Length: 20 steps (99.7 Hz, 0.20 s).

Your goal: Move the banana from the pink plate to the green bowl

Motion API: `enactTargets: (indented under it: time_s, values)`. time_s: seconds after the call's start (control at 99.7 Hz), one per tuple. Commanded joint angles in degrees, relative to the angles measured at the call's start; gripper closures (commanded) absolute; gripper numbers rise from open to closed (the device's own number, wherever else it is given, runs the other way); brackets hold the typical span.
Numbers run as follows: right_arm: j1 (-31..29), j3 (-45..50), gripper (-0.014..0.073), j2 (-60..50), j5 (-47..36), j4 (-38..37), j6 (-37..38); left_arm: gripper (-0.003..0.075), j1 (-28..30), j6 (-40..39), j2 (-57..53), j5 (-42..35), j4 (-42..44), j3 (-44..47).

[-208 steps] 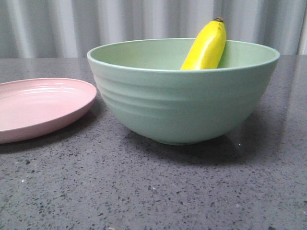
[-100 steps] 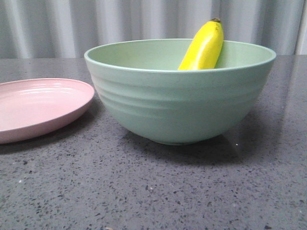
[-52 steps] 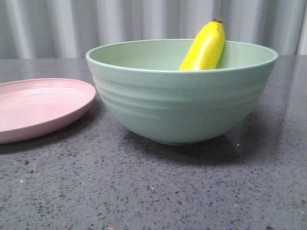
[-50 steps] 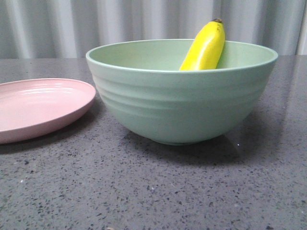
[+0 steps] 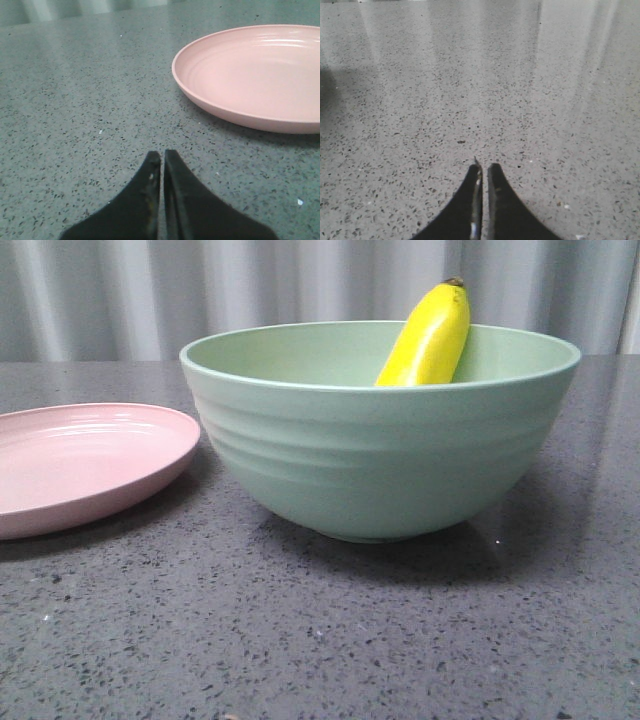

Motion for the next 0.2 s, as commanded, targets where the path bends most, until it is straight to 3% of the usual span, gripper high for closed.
enactTargets:
  time_s: [0.0,0.191]
  values:
    - [-0.41,1.18,0.0665,-1.38,-0.96,-0.84,-0.5,0.0741,0.14,-0.54,-1.7,-3.4,-0.13,0.6]
    - [-0.41,1.18,0.0665,-1.38,-0.96,-0.84,-0.5,0.0741,0.14,-0.54,-1.7,-3.4,-0.13,0.6]
